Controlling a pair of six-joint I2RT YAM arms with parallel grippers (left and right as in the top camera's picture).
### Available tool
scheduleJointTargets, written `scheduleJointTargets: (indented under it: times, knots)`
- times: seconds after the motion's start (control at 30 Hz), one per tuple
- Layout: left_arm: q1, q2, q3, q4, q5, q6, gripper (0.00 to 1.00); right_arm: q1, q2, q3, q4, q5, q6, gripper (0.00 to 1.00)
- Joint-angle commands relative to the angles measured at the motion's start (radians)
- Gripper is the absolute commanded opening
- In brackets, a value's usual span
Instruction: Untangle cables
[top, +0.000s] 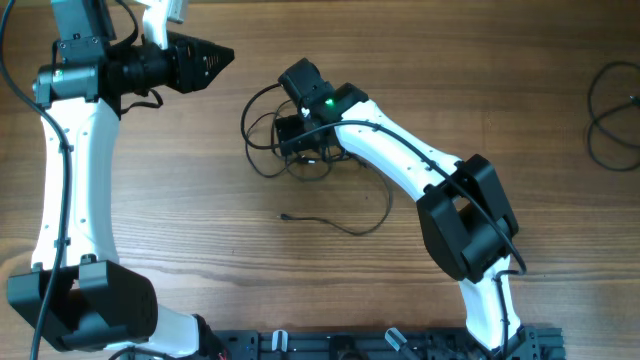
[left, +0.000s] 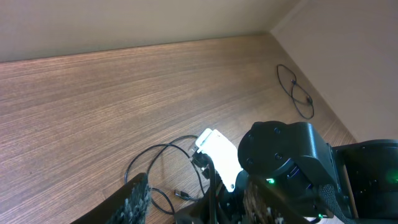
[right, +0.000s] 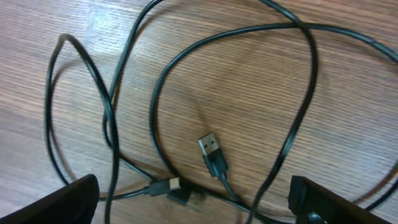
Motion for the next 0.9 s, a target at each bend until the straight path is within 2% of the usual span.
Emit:
scheduleJointTargets:
  times: [0.0, 0.2, 0.47, 0.87]
  knots:
    - [0.001, 0.003, 0.016, 0.002, -0.002, 0.019, 0.50, 0.001, 0.026, -0.012, -0.001, 0.043, 0.004, 1.00]
    - [0.001, 0.003, 0.016, 0.002, -0.002, 0.020, 0.51, 0.001, 0.053, -0.043, 0.053, -0.005, 0.002, 1.00]
    - [0.001, 0.003, 0.016, 0.002, -0.002, 0.020, 0.50, 0.002, 0.054, -0.043, 0.150, -0.194, -0.045, 1.00]
    - [0.001, 0.003, 0.016, -0.024, -0.002, 0.020, 0.51, 0.002, 0.055, -0.060, 0.129, -0.140, -0.075, 1.00]
